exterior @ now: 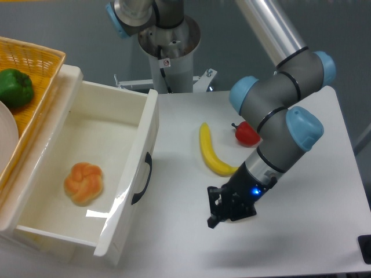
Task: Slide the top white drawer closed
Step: 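Swing the gripper over the banana toward the open white drawer, then bring the gripper against the front panel of the open drawer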
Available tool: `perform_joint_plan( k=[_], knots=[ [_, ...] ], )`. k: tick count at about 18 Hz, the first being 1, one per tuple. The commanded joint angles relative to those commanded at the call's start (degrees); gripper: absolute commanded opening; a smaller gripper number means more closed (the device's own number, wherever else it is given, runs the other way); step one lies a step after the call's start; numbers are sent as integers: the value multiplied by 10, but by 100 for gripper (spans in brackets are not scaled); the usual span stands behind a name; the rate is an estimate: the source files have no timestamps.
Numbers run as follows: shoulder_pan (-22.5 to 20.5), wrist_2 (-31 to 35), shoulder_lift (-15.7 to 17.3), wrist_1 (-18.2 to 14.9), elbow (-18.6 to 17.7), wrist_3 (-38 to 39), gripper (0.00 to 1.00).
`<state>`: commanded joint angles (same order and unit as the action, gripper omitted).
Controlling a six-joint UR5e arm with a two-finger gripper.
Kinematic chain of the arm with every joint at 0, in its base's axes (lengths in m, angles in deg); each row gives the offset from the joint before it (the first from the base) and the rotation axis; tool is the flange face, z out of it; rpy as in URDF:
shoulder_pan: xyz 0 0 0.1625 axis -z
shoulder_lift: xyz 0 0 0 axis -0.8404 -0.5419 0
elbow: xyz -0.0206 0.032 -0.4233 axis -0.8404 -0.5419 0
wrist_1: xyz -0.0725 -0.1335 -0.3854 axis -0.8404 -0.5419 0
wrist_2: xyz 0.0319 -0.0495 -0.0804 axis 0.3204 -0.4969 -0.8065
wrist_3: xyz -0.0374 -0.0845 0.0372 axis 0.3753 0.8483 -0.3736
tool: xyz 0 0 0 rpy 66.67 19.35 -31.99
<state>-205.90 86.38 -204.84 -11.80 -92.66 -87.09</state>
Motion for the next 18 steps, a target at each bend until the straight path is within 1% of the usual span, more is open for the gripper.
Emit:
perform_joint_plan(
  k=[3, 5, 7, 9, 11, 14, 18],
  knots=[
    [10, 8, 32, -71, 1, -13, 0],
    [15, 9, 46, -100, 1, -13, 0],
    [25, 18, 52, -121, 1, -13, 0],
    [35, 36, 48, -124, -5, -13, 0],
    [38, 40, 45, -122, -16, -16, 0],
    [38, 54, 33, -122, -20, -26, 0],
    [38, 65, 33, -123, -23, -26, 0]
  ],
)
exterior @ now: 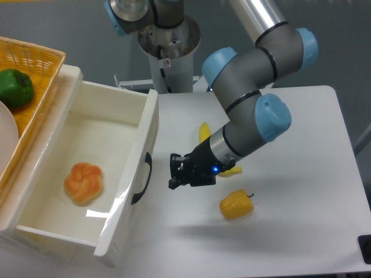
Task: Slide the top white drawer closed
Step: 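Bring the gripper against the front panel of the open drawer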
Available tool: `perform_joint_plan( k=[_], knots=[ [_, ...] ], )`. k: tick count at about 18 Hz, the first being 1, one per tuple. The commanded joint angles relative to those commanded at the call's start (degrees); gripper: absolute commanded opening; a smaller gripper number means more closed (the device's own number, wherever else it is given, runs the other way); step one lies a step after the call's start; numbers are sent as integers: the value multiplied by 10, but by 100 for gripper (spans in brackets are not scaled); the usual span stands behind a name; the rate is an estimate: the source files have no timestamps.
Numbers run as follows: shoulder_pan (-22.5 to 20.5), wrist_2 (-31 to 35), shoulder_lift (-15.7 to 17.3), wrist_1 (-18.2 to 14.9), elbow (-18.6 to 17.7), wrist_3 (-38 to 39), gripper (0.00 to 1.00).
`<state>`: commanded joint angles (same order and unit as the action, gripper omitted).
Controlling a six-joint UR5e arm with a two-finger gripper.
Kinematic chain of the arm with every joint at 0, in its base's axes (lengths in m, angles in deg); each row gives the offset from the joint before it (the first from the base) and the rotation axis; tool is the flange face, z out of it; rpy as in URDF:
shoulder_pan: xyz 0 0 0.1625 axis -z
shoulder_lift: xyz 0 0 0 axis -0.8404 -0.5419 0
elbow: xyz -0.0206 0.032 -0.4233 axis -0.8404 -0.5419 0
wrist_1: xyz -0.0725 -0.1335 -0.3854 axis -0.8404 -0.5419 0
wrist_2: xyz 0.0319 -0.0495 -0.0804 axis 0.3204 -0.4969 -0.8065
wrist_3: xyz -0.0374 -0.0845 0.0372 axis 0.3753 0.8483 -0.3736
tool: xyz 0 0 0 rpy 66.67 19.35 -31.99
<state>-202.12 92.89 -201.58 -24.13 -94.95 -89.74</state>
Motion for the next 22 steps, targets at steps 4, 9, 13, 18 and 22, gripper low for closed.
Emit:
perform_joint_plan(
  k=[4, 9, 13, 18, 22],
  knots=[
    [16, 4, 4, -1, -12, 1, 0],
    [33, 5, 11, -8, -19, 3, 0],
    [35, 5, 17, -18, -24, 4, 0],
    [36, 5, 24, -19, -30, 4, 0],
    [43, 5, 25, -19, -32, 4, 0]
  ],
)
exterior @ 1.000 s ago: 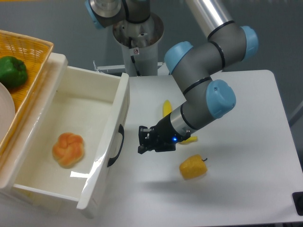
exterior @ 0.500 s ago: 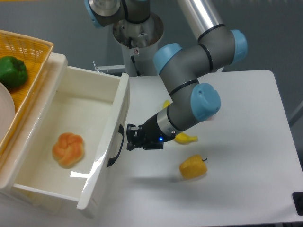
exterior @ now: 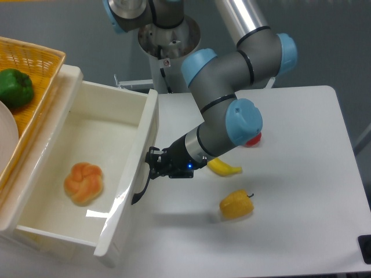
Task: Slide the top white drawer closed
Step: 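Bring the gripper against the front panel of the open drawer, then push the drawer front with the gripper, sliding the drawer shut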
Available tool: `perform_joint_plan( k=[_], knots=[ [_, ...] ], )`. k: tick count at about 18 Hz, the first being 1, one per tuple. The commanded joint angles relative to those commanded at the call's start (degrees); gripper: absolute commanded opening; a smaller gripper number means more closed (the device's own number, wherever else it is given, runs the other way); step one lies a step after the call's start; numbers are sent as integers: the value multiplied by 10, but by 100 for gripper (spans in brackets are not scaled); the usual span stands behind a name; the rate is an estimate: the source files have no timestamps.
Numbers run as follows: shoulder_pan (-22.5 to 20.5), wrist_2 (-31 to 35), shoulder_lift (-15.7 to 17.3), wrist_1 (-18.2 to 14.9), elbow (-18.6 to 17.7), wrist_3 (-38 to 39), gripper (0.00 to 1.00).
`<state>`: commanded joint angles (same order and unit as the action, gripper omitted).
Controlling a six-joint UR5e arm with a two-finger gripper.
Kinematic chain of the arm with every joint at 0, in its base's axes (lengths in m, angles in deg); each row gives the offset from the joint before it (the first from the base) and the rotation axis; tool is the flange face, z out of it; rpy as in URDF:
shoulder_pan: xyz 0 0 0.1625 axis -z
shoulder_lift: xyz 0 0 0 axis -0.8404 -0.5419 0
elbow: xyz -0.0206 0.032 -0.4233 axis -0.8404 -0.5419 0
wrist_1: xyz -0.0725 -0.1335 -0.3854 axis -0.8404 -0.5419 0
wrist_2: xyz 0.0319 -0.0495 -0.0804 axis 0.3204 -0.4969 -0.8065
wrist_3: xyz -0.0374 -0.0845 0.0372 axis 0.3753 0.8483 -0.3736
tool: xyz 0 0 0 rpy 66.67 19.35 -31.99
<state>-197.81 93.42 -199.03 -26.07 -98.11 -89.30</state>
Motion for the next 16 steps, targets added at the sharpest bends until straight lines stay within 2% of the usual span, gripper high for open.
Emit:
perform_joint_plan(
  k=[16],
  knots=[
    [19, -2, 19, 0, -12, 0, 0]
  ],
)
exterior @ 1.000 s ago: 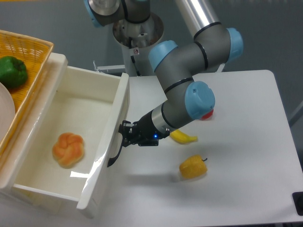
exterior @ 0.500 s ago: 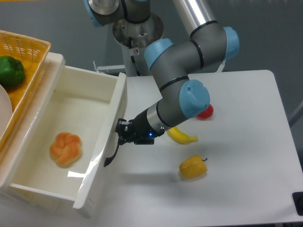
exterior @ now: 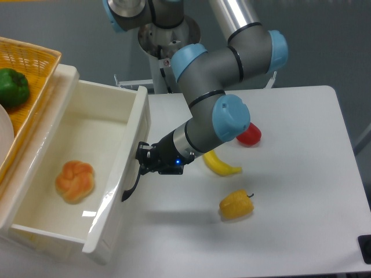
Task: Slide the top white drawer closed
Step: 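Push the drawer front with the gripper, sliding the drawer shut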
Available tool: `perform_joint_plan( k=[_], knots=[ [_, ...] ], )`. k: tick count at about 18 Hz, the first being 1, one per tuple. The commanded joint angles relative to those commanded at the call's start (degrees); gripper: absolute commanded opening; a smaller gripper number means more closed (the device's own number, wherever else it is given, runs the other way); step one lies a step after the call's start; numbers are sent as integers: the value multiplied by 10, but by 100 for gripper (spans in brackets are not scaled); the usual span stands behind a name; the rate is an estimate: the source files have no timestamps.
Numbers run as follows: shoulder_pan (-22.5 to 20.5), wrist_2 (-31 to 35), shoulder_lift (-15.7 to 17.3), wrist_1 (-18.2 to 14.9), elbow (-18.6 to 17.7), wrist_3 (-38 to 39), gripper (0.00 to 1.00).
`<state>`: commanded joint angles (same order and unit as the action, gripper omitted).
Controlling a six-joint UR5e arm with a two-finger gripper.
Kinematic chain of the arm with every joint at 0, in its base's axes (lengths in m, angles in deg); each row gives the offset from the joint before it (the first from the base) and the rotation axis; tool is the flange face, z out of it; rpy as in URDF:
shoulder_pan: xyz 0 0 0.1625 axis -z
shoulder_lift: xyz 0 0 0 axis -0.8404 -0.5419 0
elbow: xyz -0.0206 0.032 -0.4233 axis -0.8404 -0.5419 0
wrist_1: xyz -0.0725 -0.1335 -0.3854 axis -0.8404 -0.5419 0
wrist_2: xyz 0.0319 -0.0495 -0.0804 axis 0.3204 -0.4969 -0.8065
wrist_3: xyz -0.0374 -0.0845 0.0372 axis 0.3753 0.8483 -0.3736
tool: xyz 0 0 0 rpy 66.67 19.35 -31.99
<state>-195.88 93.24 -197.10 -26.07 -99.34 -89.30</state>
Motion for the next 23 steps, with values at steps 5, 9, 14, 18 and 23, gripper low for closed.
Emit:
perform_joint_plan(
  k=[5, 9, 14, 18, 23],
  knots=[
    [10, -2, 3, -3, -1, 1, 0],
    [14, -3, 10, -3, -8, 1, 0],
    [28, -4, 10, -3, -11, 2, 0],
    [41, -4, 10, -1, -17, 3, 0],
    [52, -11, 18, 0, -19, 8, 0]
  ],
)
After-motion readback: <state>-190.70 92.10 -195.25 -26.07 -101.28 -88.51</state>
